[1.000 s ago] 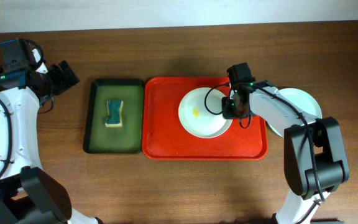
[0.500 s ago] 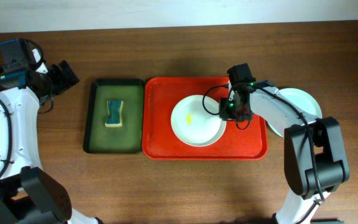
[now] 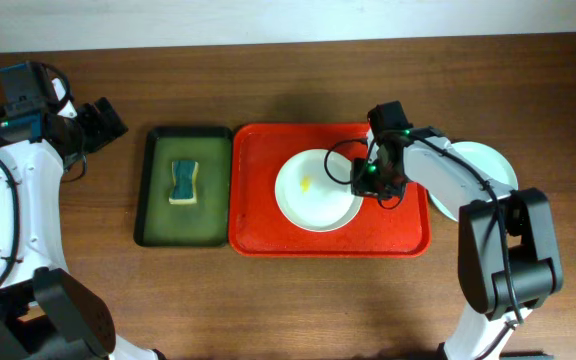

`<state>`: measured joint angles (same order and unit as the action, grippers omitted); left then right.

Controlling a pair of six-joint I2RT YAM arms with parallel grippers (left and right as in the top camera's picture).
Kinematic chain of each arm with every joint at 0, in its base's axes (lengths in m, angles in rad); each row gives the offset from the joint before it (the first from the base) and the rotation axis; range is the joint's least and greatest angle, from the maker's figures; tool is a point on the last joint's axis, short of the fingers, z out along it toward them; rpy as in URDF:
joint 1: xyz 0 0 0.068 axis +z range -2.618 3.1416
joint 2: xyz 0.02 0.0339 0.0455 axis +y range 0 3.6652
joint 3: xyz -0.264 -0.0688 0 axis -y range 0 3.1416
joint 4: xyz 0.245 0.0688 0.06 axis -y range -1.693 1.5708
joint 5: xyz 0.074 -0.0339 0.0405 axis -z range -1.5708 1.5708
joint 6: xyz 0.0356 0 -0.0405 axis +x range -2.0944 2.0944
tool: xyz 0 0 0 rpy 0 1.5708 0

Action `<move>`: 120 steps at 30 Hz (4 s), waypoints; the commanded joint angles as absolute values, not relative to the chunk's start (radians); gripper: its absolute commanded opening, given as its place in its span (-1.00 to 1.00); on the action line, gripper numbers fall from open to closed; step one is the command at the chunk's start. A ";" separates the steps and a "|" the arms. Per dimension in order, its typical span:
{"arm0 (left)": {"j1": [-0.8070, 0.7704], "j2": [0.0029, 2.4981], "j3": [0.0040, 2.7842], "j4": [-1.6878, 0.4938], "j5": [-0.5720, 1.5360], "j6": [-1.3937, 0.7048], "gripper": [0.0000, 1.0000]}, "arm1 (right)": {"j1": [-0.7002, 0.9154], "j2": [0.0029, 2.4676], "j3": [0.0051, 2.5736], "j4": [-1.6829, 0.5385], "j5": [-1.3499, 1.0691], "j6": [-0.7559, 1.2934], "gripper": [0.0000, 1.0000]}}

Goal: Clean dirty plates on tray and stack at the side
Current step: 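Reach the left gripper to the sponge on the black tray and grasp it, then scrub the white plate with the sponge in the left gripper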

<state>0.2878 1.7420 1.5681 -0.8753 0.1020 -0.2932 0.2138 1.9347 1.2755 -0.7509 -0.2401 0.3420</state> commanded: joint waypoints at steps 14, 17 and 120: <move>0.293 1.740 1.573 -0.876 0.111 -0.302 0.99 | 0.202 1.937 1.292 -0.722 -0.157 0.292 -0.91; 0.293 1.740 1.573 -0.876 0.112 -0.302 0.98 | 0.202 1.937 1.292 -0.733 -0.157 0.292 -0.91; -0.109 1.600 1.324 -0.836 0.054 -0.054 -1.00 | 0.223 1.937 1.250 -0.779 -0.315 0.375 -0.92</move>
<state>-0.1101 1.6024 1.3220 -0.8349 0.0490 -0.0525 0.2176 1.9347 1.2579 -0.7708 -0.3092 0.3706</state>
